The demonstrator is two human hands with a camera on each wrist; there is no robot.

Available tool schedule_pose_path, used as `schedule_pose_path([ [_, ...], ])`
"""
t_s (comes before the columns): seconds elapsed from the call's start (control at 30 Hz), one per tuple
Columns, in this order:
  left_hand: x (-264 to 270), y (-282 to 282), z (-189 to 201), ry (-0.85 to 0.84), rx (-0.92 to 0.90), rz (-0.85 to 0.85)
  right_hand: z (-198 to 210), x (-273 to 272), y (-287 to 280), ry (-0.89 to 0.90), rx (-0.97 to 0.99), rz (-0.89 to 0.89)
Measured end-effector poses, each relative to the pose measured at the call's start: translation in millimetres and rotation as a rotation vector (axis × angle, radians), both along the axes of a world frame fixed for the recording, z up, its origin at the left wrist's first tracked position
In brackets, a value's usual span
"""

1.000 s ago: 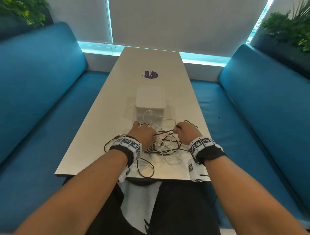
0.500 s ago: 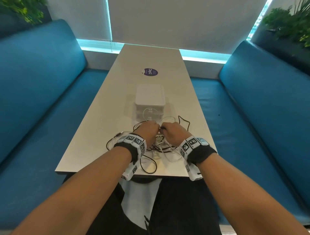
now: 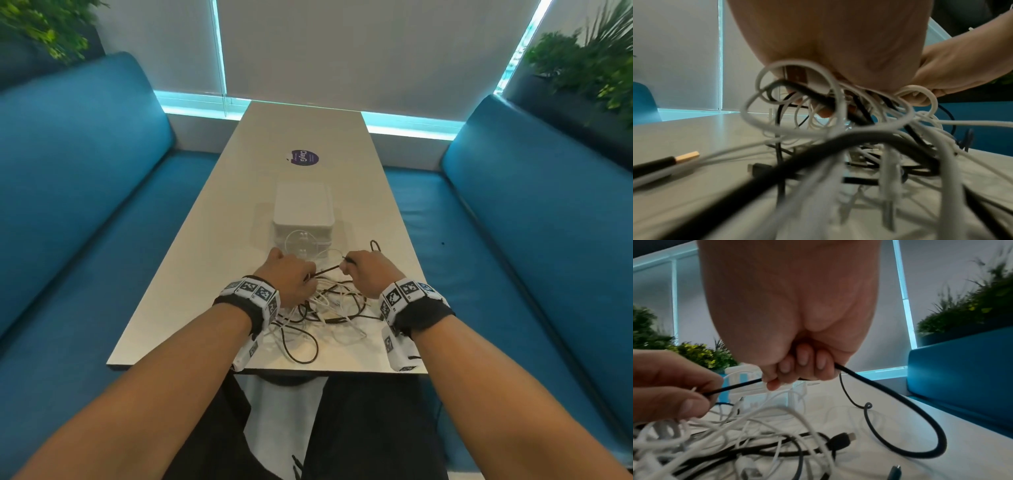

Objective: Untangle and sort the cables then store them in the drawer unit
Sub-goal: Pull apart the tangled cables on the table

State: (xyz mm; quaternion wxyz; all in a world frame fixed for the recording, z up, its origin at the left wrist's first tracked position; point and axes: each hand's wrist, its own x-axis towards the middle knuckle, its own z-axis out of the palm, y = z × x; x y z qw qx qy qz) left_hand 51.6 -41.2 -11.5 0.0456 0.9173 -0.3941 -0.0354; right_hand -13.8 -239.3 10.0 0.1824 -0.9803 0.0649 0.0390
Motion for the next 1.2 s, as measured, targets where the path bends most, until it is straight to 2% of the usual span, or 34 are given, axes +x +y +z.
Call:
schedule_pose_path([
  [0.17,-7.3,-0.2,3.8,0.048,-0.061,-0.008,0.6,-2.6,-9.0,0.026,-0.003,-0.035],
  [0.3,-8.5,3.1,-4.3,-0.011,-0.2,0.009,-14.8,-7.1,-6.3,0.073,-0.011,-0.068],
  [0.37,-8.2,7.2,-9.0,-0.092,-0.234,0.026,-18.7,-11.3,-6.4,0.079,0.025,-0.079],
  [0.43,-7.7,11.1,-11.1,-0.14,-0.219,0.05,-21.4,-10.9,-0.7,0.073,0.05,-0.073],
  [0.77,-8.2,-2.4,-10.0,0.047,-0.207,0.089,-20.3,-1.7,26.7,-0.085,0.081,-0.02],
  [0.93,-17.4,-13.8,-4.1,0.12,-0.134,0.157,-21.1,4.0,38.6,-0.041,0.094,0.032],
  [1.07,-19.6,-18.5,-10.3,0.012,-0.103,0.163,-17.4,7.4,41.1,-0.017,0.021,0.069],
  [1.2,-8.7,-17.1,-8.4,0.023,-0.059,0.136,-11.1,8.7,37.0,-0.014,-0.05,0.116],
])
